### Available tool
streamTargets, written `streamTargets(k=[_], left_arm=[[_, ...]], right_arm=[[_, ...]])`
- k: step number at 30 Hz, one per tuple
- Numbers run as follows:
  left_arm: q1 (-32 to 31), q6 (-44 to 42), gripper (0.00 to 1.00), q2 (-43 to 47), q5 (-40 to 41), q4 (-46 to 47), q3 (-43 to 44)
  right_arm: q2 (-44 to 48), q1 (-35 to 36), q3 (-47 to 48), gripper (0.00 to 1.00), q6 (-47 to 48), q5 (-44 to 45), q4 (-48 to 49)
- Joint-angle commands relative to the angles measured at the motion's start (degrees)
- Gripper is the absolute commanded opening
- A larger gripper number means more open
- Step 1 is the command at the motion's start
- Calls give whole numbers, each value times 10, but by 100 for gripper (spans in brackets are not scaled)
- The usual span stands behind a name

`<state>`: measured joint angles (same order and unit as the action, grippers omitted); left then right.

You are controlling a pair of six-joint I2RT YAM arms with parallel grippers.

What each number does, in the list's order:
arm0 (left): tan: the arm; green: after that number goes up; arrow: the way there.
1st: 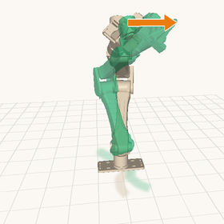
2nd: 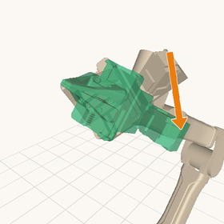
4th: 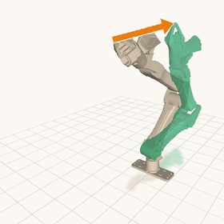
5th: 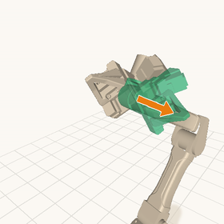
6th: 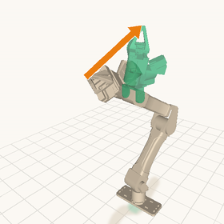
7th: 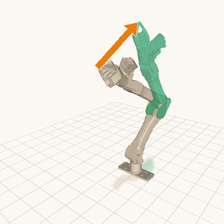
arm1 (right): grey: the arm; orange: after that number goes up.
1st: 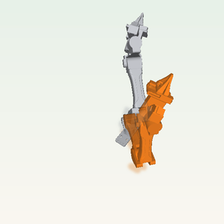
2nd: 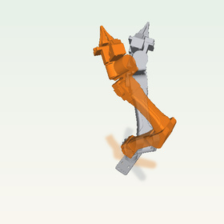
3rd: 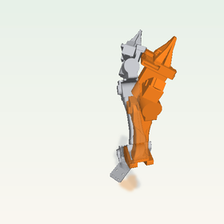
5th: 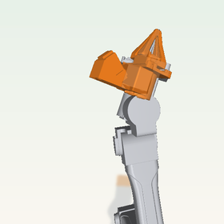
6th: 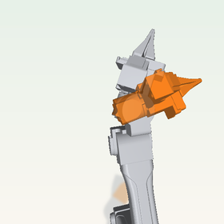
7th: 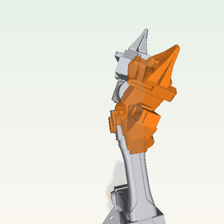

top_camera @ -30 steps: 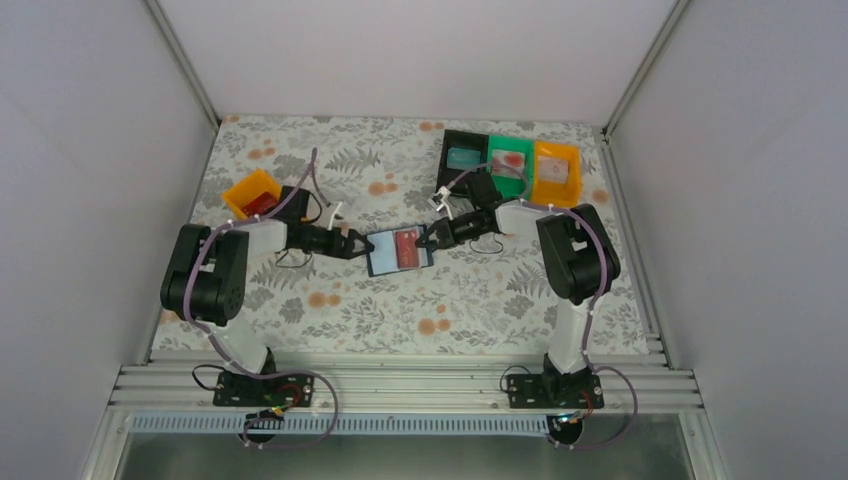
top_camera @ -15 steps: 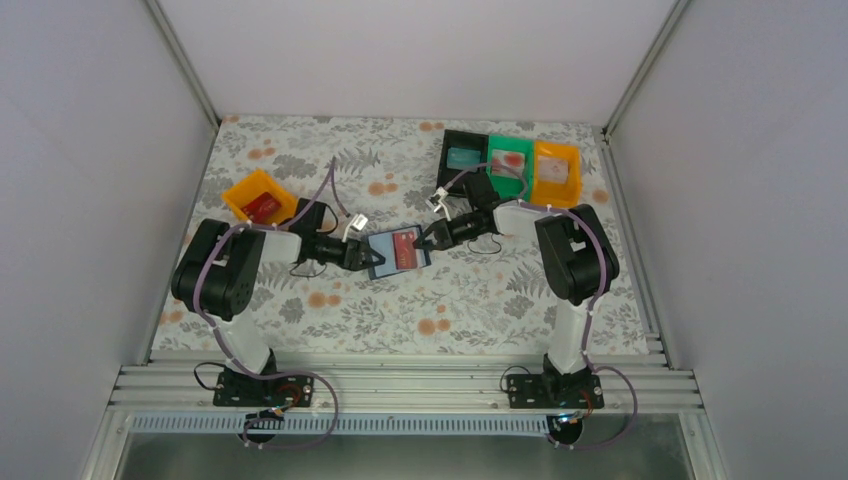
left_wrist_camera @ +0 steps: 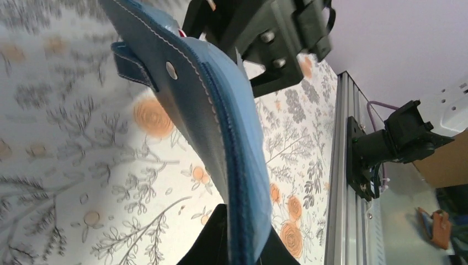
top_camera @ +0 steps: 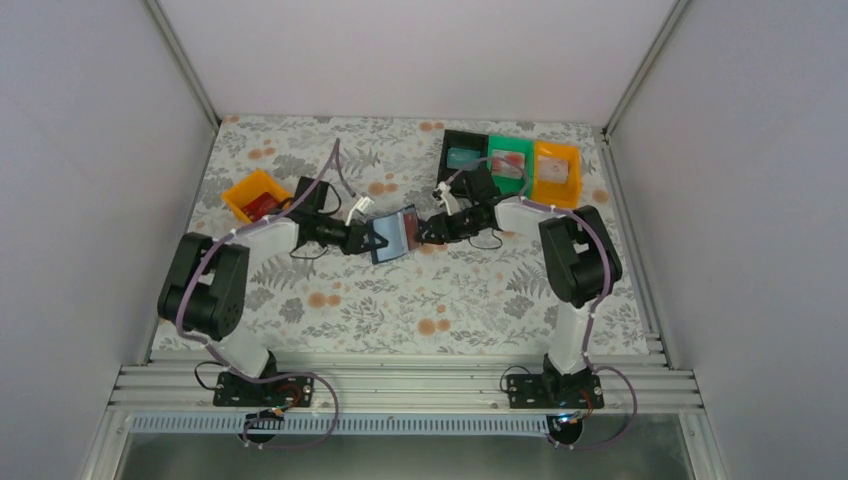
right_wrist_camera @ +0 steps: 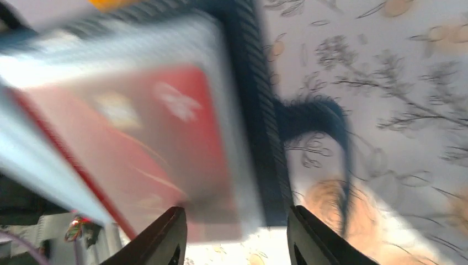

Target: Take the credit cards out of the card holder

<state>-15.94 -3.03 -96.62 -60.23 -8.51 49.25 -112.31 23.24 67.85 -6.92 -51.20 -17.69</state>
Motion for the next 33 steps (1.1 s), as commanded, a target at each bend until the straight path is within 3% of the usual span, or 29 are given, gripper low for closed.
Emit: streamTargets(k=[1, 6, 13, 22, 27, 33], left_arm=[[-1, -73, 2, 65, 12, -97, 46], [-1, -114, 2, 125, 43, -194, 104], [0, -39, 2, 165, 68, -267, 189], [8, 17, 2, 189, 45, -236, 192], [10, 34, 2, 201, 41, -218, 183], [11, 48, 2, 207, 31, -207, 173]], right_arm=[[82, 4, 32, 53, -31, 143, -42], [176, 22, 54, 62, -23, 176, -87], [281, 175, 131, 61, -88, 447, -120], [226, 275, 236, 43, -153, 643, -194], [186, 285, 259, 42, -159, 654, -225], [142, 285, 282, 33, -177, 707, -259]])
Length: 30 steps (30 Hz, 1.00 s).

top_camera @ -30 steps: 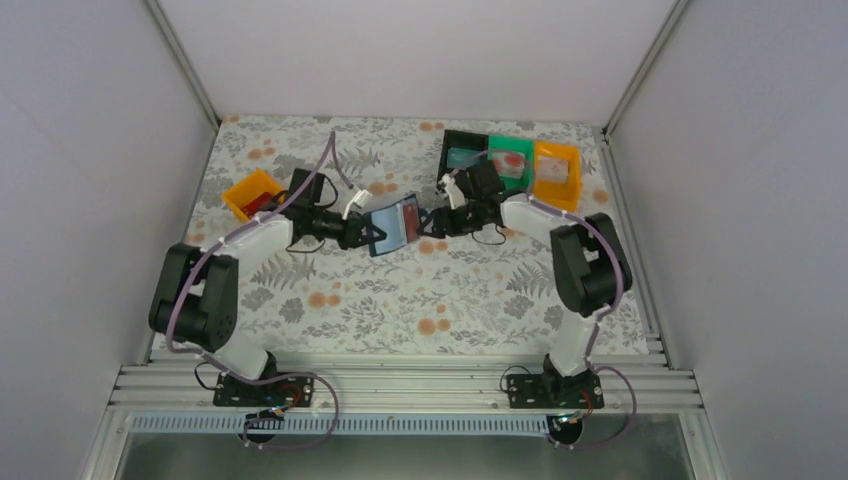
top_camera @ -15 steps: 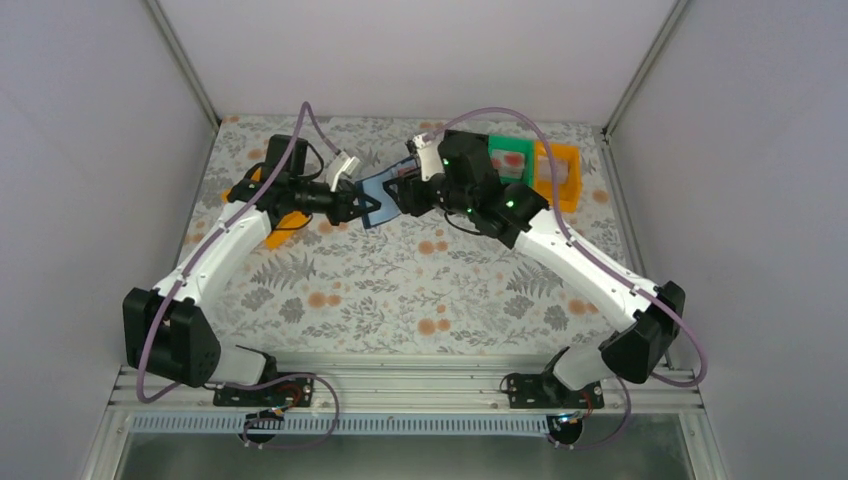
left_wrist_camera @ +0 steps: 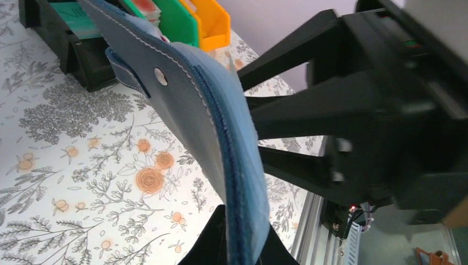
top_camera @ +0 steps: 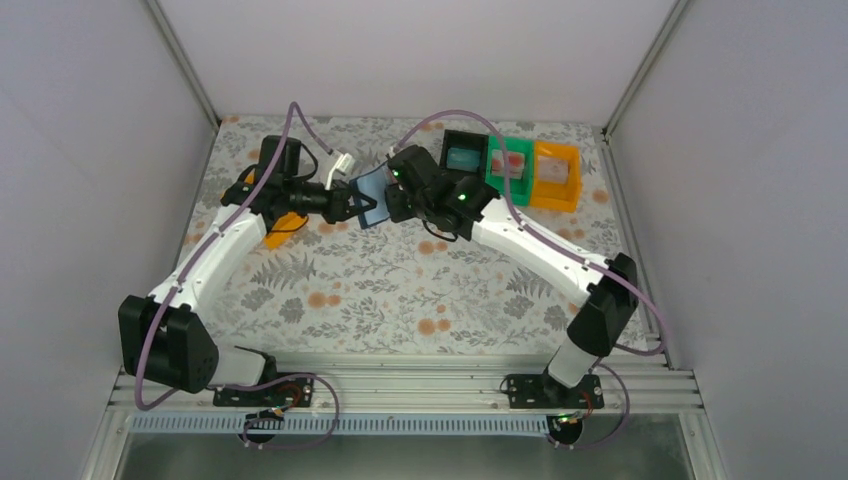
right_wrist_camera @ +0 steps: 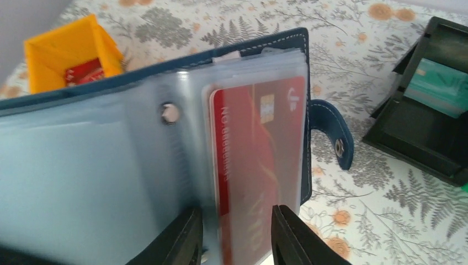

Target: Take the credit cards out of the card holder

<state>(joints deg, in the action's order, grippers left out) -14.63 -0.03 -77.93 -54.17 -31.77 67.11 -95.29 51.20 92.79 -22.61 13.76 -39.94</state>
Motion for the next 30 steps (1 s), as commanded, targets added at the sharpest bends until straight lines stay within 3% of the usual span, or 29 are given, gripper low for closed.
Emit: streamTargets(k=[1, 6, 11, 30], left_arm=[[-2, 20, 2, 20, -32, 26, -6], [-2, 23, 2, 20, -36, 30, -8], [-2, 42, 2, 22, -35, 43, -26], [0, 61, 2, -30, 68, 59, -41]], right_arm=[[-37, 5, 40, 31, -22, 63, -43], [-73, 6, 68, 27, -23, 76, -58], [-96, 7, 98, 4, -32, 92, -78], [-126, 14, 178, 4, -27, -62, -98]])
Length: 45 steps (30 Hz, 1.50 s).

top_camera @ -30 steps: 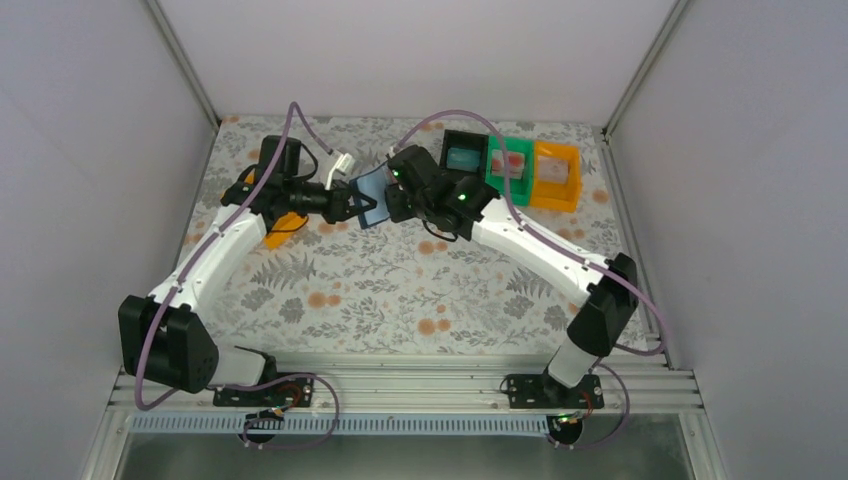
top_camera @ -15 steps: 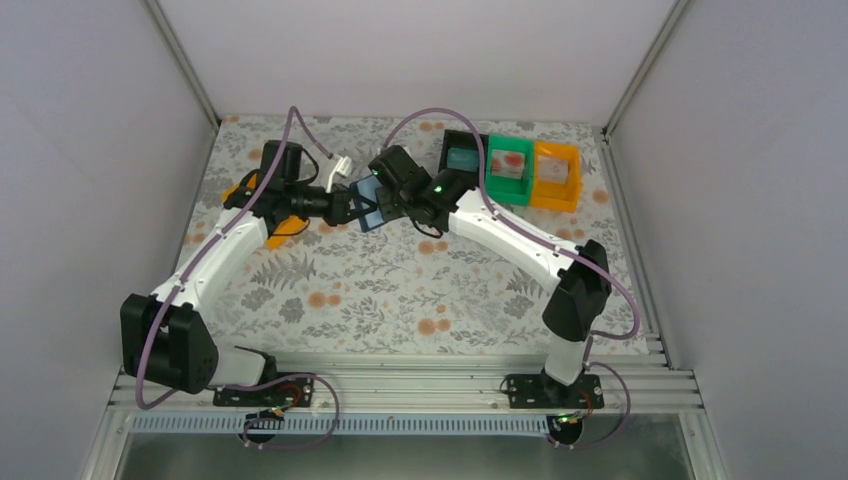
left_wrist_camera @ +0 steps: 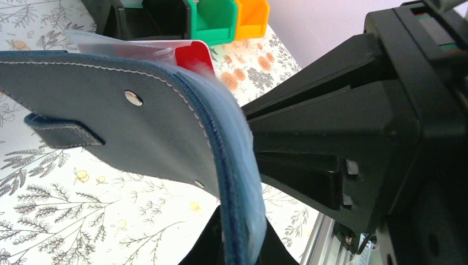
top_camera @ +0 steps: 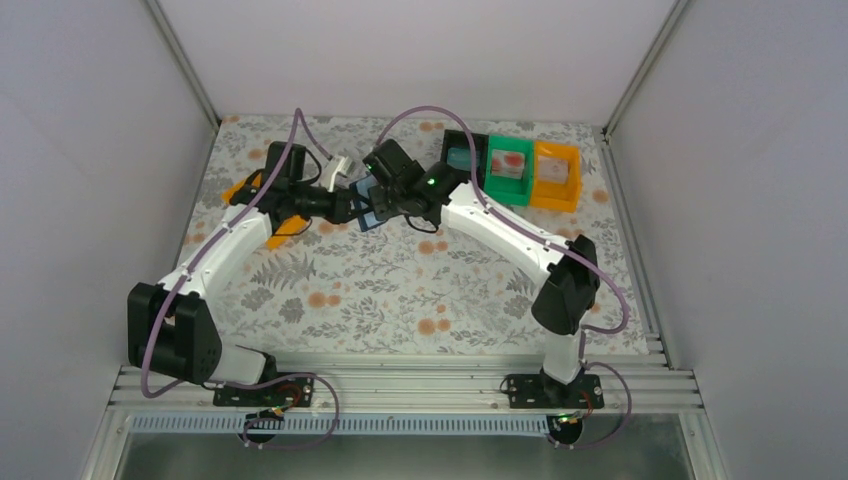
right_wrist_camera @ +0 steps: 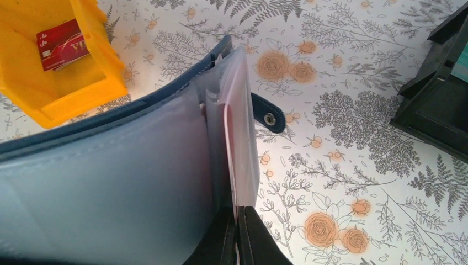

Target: Take the credit cards out of the card holder

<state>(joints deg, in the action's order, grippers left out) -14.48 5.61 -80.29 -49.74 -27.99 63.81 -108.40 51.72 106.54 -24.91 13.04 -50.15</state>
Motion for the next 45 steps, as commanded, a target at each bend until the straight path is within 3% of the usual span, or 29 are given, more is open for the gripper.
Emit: streamTargets(k=[1, 17, 24, 28, 33, 45], left_arm=[[-1, 4, 2, -7, 30, 21, -11], [-1, 3, 2, -18, 39, 26, -21], [-2, 13, 2, -15, 34, 34, -33], [-2, 12, 2, -16, 51, 33, -38], [-2, 11, 2, -26, 79, 33, -51], [-2, 49, 2, -53, 4, 86, -66]], right_arm=[[7, 9, 42, 4, -3, -59, 1], [58, -5, -8, 4, -13, -145, 30], [92, -25, -63, 4, -34, -134, 86], [90, -30, -44, 4, -25, -133, 65], [121, -46, -61, 4, -24, -199, 94], [99, -61, -155, 4, -11, -222, 188]])
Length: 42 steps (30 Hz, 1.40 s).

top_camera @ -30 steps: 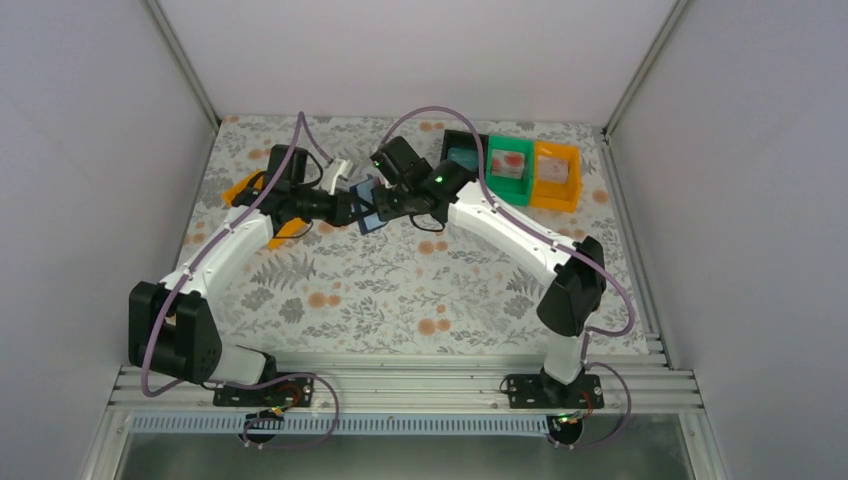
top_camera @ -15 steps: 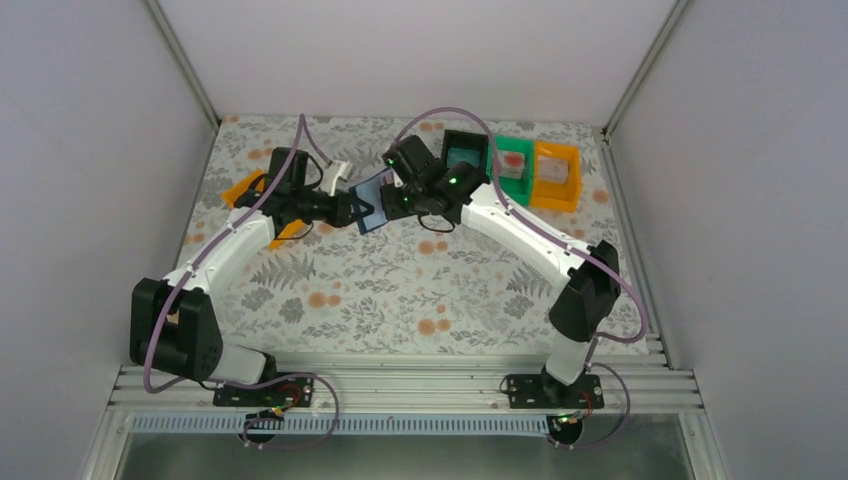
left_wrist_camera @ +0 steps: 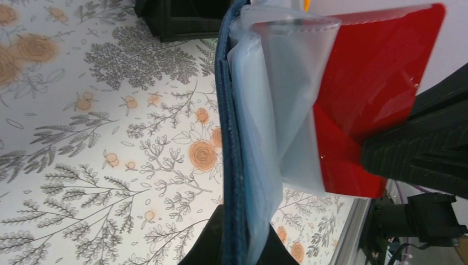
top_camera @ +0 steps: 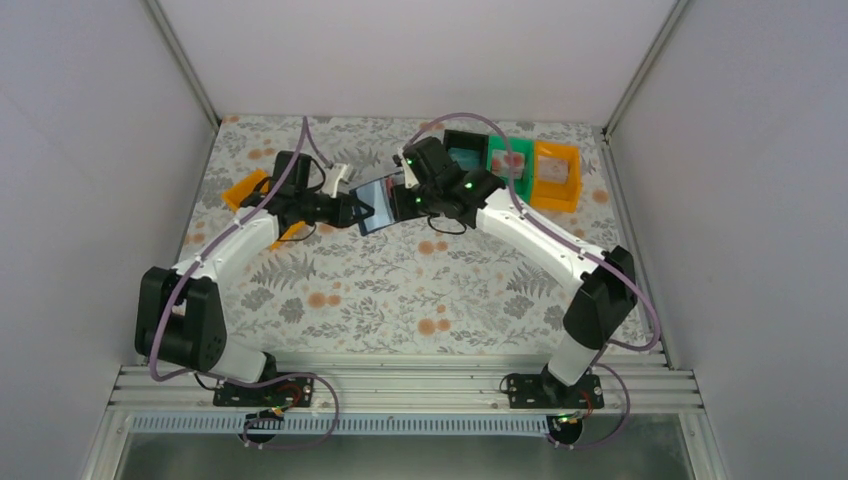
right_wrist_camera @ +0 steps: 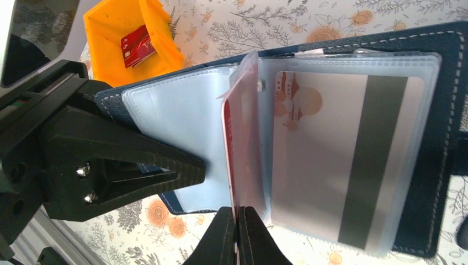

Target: Take the credit cards out of the card holder

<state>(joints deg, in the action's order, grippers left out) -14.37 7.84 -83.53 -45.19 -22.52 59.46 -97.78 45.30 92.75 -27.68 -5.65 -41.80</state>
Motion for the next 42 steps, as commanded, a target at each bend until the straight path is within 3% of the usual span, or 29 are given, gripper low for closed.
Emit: streamTargets(k=[1, 7, 13, 14, 16, 19, 23, 33, 38, 42], left_arm=[[-3, 27, 2, -31, -49, 42, -26], [-3, -21, 2, -152, -65, 86, -20], [-10, -62, 3, -299, -67, 74, 42], [-10, -67, 8, -318, -57, 71, 48], [-10, -75, 30, -338, -27, 60, 60], [-5, -77, 49, -334, 5, 46, 76], [17, -82, 62, -307, 40, 27, 94], [57, -95, 67, -239, 73, -21, 137], [25, -35, 68, -205, 29, -5, 126], [2, 23, 74, -236, 43, 9, 112]], right_arm=[[-19, 3, -24, 4, 19, -41, 111], [-109, 1, -37, 4, 32, 29, 107], [-204, 1, -18, 4, 28, 68, 112], [-216, 0, -8, 4, 30, 62, 111], [-234, -2, 4, 4, 30, 46, 115], [-254, -7, 15, 4, 24, 42, 109], [-252, -11, 2, 4, 16, 39, 117], [-259, -10, -5, 4, 12, 32, 131], [-257, -4, 0, 4, 12, 43, 132], [-263, 4, 5, 4, 7, 51, 130]])
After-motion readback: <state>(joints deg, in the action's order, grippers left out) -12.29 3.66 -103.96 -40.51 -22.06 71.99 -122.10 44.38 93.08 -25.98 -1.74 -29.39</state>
